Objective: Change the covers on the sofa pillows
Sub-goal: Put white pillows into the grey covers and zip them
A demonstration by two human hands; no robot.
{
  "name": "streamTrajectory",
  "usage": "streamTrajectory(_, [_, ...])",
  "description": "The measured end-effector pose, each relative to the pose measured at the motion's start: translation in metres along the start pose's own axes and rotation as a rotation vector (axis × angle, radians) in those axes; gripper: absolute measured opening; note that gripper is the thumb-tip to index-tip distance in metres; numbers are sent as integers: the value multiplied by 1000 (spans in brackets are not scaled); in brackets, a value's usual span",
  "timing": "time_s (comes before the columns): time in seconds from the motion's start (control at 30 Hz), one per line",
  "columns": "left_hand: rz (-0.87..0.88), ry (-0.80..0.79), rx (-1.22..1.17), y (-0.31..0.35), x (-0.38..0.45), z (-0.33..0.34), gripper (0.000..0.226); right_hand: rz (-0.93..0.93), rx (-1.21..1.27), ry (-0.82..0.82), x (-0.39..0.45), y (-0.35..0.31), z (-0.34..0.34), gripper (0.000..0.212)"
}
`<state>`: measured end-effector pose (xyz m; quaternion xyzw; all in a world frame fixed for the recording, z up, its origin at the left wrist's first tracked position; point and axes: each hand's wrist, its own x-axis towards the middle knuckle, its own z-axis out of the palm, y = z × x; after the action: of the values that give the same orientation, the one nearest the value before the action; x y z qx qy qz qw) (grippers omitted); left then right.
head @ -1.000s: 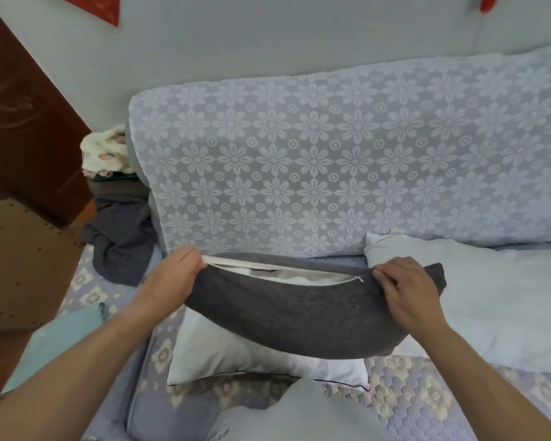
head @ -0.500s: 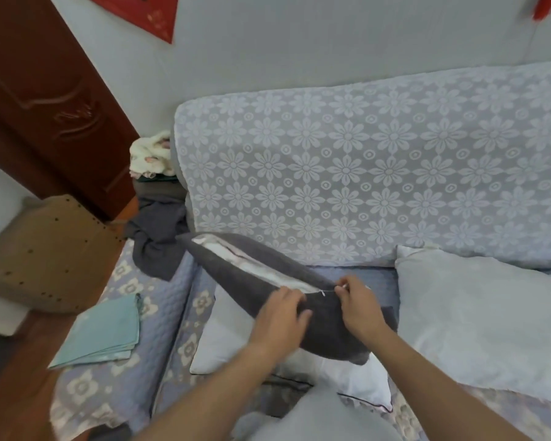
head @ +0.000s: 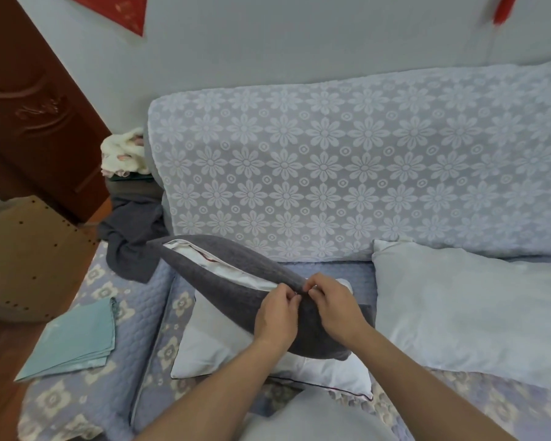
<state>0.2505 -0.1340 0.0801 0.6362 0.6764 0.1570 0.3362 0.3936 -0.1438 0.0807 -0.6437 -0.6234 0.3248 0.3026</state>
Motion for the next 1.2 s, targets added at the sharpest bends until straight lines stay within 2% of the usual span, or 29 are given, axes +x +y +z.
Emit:
streamTrajectory(0.27, [81, -40, 165, -1, -9, -17, 33, 8, -128, -3, -8, 6, 6, 22])
streamTrajectory(0.4, [141, -12, 138, 3, -22, -24, 32, -159, -343, 112, -21, 3, 14, 7])
streamTrajectory(0.5, [159, -101, 158, 7, -16, -35, 31, -249, -472, 133, -24, -5, 21, 19])
streamTrajectory(0.6, [191, -137, 226, 11, -15, -44, 30, -264, -529, 214, -18, -7, 22, 8])
streamTrajectory(0.83, [191, 25, 396, 15, -21, -47, 25, -427, -616, 233, -18, -15, 17, 13])
streamTrajectory(0.93, [203, 66, 404, 17, -21, -52, 26, -431, -602, 290, -20, -22, 10, 16])
streamTrajectory(1.03, [130, 102, 395, 12, -11, -62, 31, -413, -548, 354, -19, -26, 3, 20])
streamTrajectory(1.2, [25, 152, 392, -9, 20, -85, 29, -380, -486, 419, -22, -25, -10, 15])
